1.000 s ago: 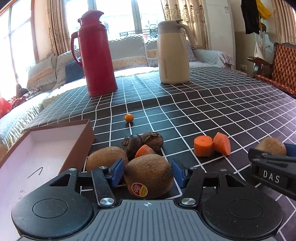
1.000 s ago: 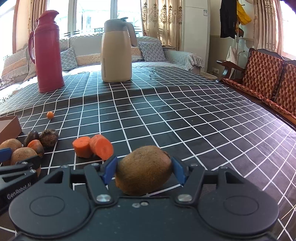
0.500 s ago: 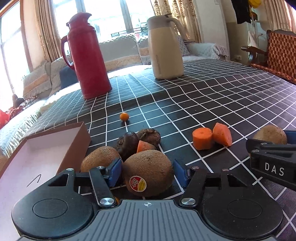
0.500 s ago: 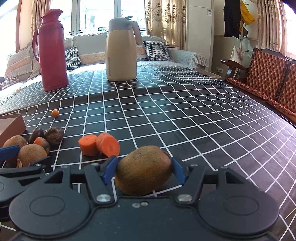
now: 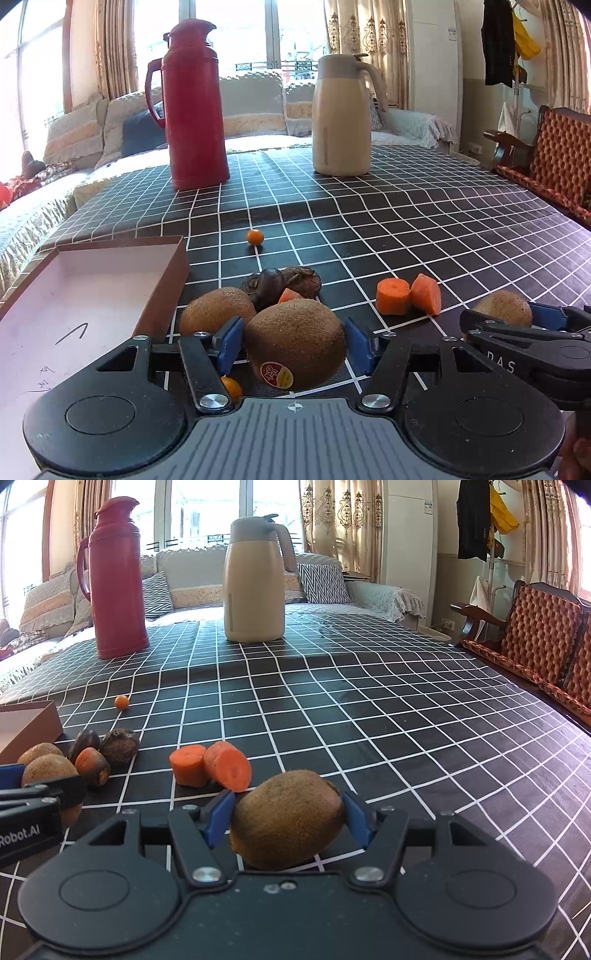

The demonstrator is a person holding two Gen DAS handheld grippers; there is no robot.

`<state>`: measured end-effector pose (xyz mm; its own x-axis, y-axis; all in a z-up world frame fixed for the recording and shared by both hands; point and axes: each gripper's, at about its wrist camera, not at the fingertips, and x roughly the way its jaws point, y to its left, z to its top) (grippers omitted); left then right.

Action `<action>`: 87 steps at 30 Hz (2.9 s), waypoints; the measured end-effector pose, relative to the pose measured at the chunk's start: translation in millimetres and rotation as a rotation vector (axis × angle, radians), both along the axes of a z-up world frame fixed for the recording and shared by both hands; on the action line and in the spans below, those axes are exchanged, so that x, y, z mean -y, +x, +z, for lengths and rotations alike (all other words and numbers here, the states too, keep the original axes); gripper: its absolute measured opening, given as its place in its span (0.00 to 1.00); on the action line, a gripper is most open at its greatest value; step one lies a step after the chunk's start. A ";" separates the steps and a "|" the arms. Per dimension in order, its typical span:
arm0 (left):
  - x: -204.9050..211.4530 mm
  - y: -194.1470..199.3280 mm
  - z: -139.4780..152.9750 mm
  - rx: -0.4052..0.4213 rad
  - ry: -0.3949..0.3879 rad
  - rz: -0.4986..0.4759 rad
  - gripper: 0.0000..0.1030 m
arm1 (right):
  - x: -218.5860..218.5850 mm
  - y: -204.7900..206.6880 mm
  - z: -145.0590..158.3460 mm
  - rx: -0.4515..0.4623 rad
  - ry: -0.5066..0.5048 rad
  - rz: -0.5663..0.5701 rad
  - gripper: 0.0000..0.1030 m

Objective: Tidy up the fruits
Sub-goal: 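Grasp a stickered kiwi with the left tool while the right tool holds its kiwi, then lower the stickered kiwi into the box tray and open the left tool, then lower the held kiwi into the box tray and open the right tool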

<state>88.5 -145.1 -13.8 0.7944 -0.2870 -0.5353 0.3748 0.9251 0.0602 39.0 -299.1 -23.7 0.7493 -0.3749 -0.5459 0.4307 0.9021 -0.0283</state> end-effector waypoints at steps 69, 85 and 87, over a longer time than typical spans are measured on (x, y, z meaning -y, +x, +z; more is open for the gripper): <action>-210.6 -15.0 -4.4 -0.129 0.005 0.491 0.73 | -135.1 10.7 29.8 0.159 0.056 0.385 0.61; -203.2 -44.1 -0.4 -0.073 0.102 0.503 0.86 | -184.4 20.1 29.0 0.180 0.096 0.611 0.61; -205.1 -45.0 -1.7 -0.082 0.110 0.511 0.86 | -193.6 21.5 26.9 0.170 0.093 0.643 0.61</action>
<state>43.5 60.0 -15.5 0.7728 0.1870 -0.6065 -0.1148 0.9810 0.1562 60.5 -105.4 3.2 0.8860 0.2175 -0.4095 -0.2012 0.9760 0.0831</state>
